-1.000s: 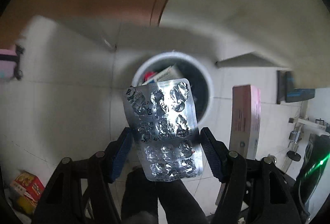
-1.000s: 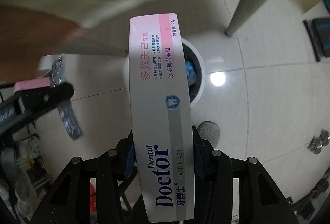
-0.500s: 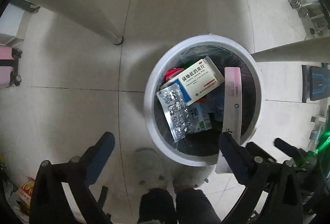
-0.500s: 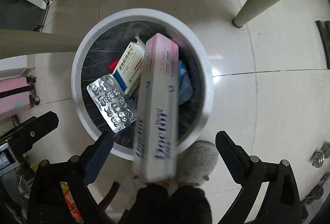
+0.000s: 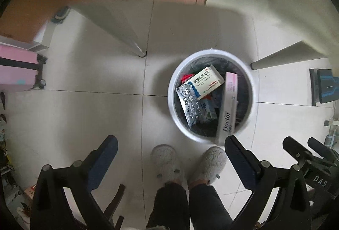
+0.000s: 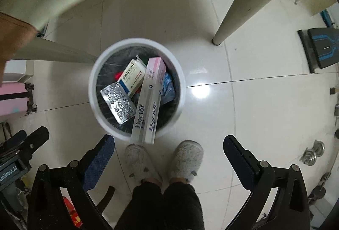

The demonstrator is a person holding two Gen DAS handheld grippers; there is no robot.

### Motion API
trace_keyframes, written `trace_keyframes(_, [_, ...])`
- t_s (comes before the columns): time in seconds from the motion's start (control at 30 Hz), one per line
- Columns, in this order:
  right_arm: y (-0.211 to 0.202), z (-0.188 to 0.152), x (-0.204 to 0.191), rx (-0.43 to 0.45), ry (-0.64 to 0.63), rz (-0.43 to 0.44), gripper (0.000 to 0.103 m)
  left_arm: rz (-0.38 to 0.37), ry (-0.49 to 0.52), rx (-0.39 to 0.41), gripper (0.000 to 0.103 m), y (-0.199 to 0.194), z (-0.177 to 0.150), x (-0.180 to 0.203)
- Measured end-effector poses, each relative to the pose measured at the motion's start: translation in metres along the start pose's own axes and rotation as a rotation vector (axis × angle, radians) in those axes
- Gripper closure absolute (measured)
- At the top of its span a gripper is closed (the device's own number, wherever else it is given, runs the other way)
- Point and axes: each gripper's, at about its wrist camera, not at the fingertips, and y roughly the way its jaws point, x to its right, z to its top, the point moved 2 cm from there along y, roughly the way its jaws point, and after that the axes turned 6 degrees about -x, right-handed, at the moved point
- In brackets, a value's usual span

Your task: Collect trash

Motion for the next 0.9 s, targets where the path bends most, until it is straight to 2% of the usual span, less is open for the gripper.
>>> trace_keyframes(0.13, [-0.059,-0.016,-0.005,0.027,-0.021,0.002,0.0,0.004,0.011,0.026,0.0,-0.059,-0.021,0.003])
trace_keyframes(0.37, [-0.199,-0.059,-0.01,0.07,-0.077,0.05,0.0,-0.058,0.049,0.076,0.0,-0.175,-0.057,0.018])
trace_keyframes(0.63, [-0.376,-0.123,0.002,0.125,-0.104,0.184,0.0,-0.193,0.104,0.131,0.0,-0.299,-0.1,0.035])
trace_keyframes(0.8, [-0.462,-0.156,0.006,0.16,-0.126,0.273,0.0,-0.305,0.119,0.18,0.0,-0.368,-0.12,0.038])
trace_keyframes(0.9, [-0.503,-0.174,0.005,0.18,-0.144,0.311,0.0,-0.351,0.123,0.212,0.0,-0.395,-0.129,0.038])
